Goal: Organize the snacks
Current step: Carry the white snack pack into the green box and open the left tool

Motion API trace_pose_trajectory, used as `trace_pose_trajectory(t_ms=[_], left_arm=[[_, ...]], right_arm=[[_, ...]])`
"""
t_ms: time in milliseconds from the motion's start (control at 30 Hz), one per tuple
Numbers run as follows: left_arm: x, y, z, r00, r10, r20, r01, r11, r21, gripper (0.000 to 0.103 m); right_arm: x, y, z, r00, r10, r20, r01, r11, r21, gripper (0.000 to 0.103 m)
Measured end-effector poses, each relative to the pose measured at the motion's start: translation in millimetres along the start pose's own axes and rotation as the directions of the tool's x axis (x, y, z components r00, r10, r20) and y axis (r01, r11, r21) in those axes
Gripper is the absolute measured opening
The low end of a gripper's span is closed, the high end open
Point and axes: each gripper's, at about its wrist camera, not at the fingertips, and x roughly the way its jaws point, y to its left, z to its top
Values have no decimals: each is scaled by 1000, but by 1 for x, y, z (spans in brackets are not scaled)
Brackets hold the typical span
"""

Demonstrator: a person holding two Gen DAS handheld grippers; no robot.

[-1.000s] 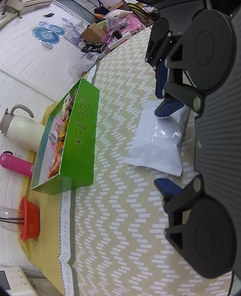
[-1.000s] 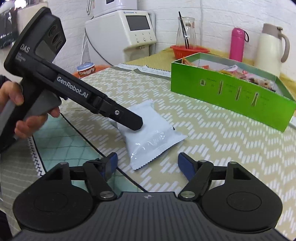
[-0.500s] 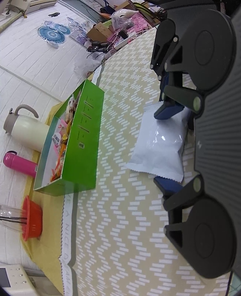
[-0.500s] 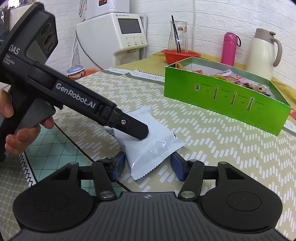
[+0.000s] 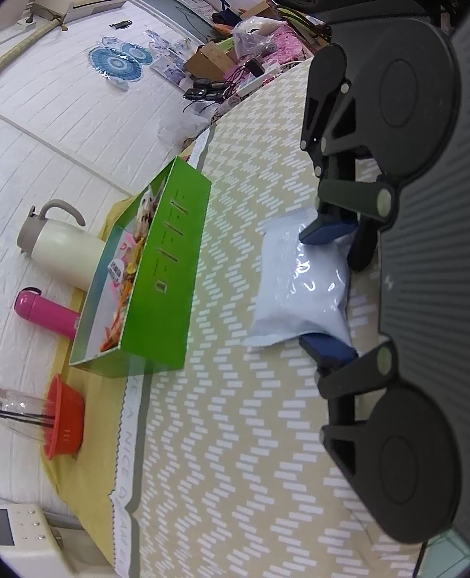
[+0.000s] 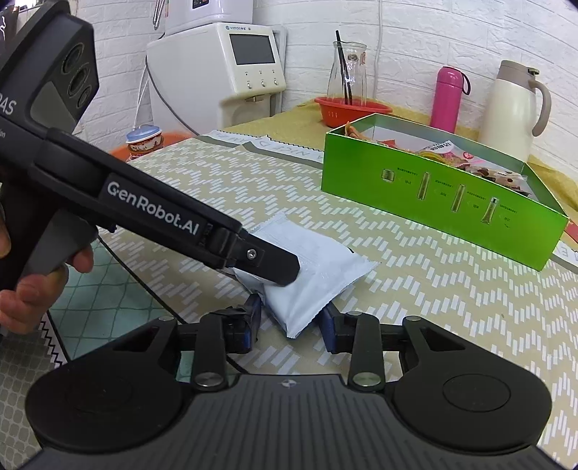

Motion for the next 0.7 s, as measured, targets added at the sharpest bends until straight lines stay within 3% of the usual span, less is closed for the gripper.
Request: trace_pose_trajectory(t_ms=[333,700], left_arm=[[-14,-17,6,999,-14,31,14,1000,6,34],[-24,-47,59,989,-76,127,67,995,73,33]], right_arm=[[-19,1,6,999,-14,34,14,1000,26,54],[-47,-26,42,982,-83,168,76,996,43,52]])
